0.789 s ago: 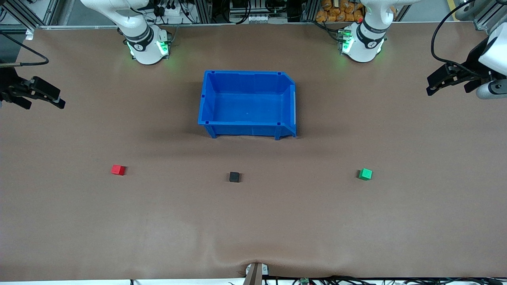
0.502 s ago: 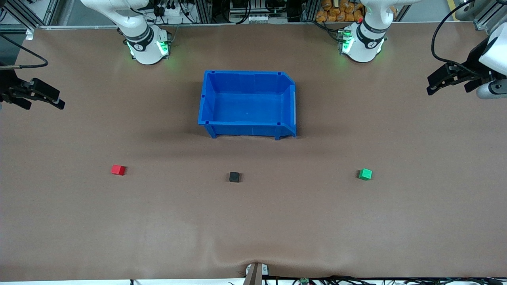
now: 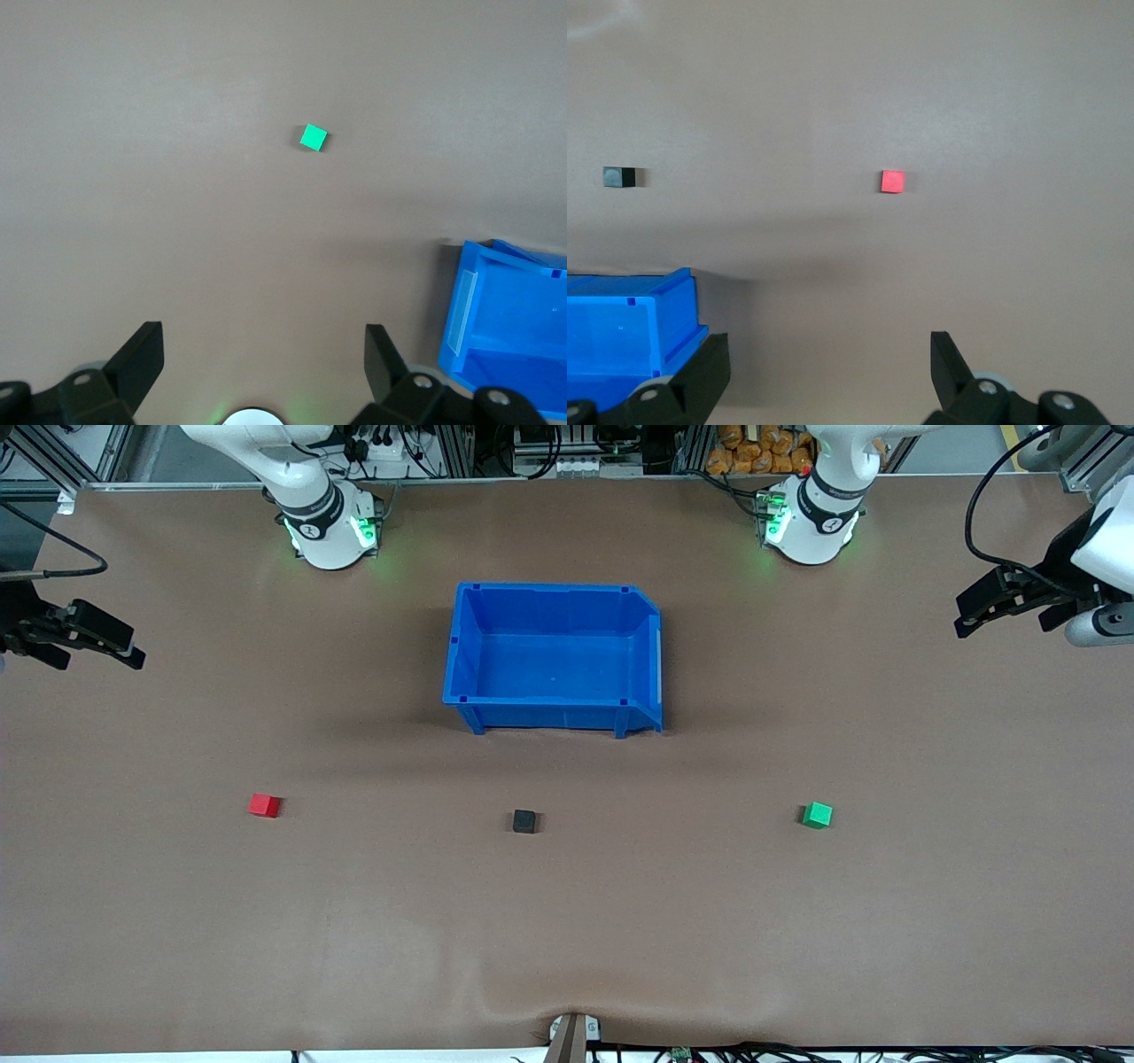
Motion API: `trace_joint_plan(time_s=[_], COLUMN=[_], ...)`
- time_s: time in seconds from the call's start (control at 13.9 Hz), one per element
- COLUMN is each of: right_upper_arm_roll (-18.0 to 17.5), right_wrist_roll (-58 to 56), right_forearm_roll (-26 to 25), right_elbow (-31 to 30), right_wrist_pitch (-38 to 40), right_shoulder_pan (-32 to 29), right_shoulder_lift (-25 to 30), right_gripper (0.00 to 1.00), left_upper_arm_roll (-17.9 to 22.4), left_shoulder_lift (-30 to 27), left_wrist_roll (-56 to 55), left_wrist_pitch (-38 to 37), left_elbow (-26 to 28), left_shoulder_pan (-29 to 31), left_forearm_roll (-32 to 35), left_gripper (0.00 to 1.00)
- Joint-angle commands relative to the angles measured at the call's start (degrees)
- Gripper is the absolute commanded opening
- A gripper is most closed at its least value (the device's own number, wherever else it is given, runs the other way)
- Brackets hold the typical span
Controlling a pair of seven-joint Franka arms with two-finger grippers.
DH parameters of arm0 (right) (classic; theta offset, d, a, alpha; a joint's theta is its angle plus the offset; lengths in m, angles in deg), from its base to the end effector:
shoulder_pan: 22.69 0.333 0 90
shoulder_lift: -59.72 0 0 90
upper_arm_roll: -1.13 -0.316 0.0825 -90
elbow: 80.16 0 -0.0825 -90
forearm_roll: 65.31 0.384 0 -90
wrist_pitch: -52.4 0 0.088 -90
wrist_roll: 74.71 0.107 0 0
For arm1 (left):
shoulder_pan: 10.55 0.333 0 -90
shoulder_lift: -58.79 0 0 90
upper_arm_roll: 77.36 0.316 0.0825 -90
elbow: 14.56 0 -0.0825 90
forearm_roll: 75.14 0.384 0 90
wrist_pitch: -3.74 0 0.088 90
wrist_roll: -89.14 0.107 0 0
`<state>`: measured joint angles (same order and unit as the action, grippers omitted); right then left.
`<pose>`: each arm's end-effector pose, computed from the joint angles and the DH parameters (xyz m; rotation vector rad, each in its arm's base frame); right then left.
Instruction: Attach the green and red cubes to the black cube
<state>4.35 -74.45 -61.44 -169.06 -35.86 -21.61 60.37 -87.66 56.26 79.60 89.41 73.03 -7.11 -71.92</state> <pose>0.5481 -0.0133 0.6374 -3.0728 0.0612 -0.0020 0.5299 -0.0599 0.6614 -3.0786 -0.0792 -0.0292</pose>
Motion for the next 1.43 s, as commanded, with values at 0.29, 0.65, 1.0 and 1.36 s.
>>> trace_joint_plan(time_s=[0.29, 0.65, 1.0, 1.36], right_upper_arm_roll=[-0.32, -0.23, -0.23, -0.23], right_wrist_roll=[-0.61, -0.61, -0.61, -0.61], right_forearm_roll=[-0.71, -0.8, -0.8, -0.8], right_elbow=[1.36, 1.36, 1.27, 1.27], right_wrist_pitch=[0.54, 0.54, 0.54, 0.54], right_shoulder_pan=[-0.03, -0.03, -0.03, -0.2], right_shoulder_lift=[-1.53, -1.53, -1.62, -1.62], right_gripper=[1.0, 1.0, 1.0, 1.0], left_upper_arm_roll=[-0.17, -0.43, -0.95, -2.89], left_shoulder_lift=[-0.01, -0.1, 2.0, 6.04], left_wrist_roll=[0.93, 1.63, 0.84, 0.84], left_wrist_pitch=[-1.21, -1.91, -1.91, -0.77], left_elbow=[-0.4, -0.32, -0.23, 0.3], left_shoulder_pan=[0.17, -0.09, -0.8, -0.97], left_forearm_roll=[0.65, 0.65, 0.21, 1.0], left_gripper=[1.0, 1.0, 1.0, 1.0])
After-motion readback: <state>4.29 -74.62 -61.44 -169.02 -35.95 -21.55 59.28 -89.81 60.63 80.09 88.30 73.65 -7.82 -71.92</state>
